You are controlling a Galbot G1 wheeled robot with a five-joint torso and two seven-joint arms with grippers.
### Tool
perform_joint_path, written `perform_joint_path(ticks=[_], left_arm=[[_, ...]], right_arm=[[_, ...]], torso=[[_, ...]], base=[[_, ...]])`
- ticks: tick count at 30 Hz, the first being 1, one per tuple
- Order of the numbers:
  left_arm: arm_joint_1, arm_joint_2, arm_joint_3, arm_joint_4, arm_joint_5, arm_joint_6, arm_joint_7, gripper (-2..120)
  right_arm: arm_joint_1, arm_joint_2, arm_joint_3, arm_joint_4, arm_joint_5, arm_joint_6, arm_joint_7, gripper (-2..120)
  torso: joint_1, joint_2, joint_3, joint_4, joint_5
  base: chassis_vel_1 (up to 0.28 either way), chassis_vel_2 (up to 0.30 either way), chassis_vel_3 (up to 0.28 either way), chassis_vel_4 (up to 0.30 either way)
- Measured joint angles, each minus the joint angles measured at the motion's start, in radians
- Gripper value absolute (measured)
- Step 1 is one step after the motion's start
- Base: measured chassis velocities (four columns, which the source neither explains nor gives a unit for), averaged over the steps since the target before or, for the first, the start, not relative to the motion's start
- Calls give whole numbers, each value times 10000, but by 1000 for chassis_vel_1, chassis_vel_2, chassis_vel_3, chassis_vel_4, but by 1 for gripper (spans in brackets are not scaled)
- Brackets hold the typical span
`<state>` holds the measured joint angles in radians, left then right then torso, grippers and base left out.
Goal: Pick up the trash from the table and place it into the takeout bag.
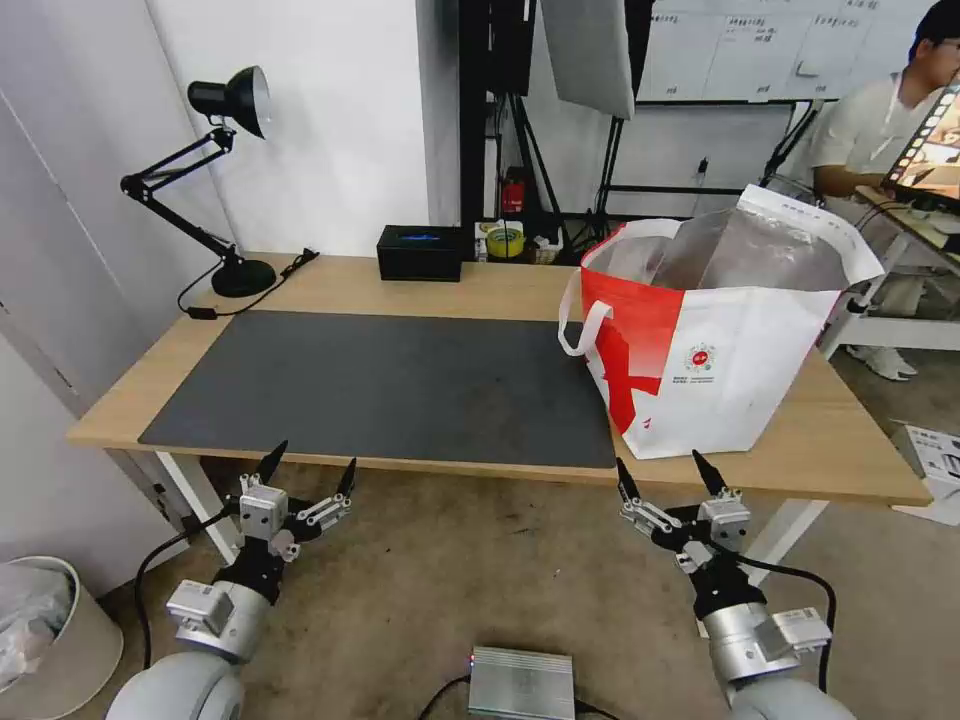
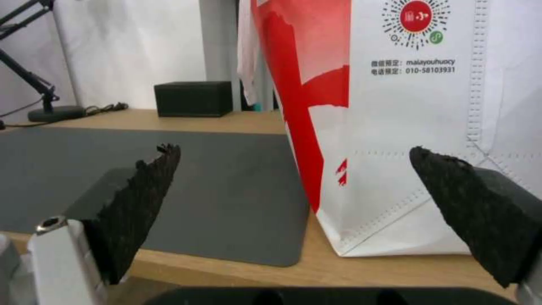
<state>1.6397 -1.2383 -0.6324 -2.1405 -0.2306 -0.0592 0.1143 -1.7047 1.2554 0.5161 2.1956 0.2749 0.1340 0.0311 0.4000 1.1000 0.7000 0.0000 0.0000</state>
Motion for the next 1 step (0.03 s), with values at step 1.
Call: perform_joint_path(ticks=[1], left_arm=[[0,0,0,0,-1,1,-1,100]], right_arm=[[0,0,0,0,0,0,0,100]], torso=[[0,0,0,0,0]], base=[[0,0,0,0]])
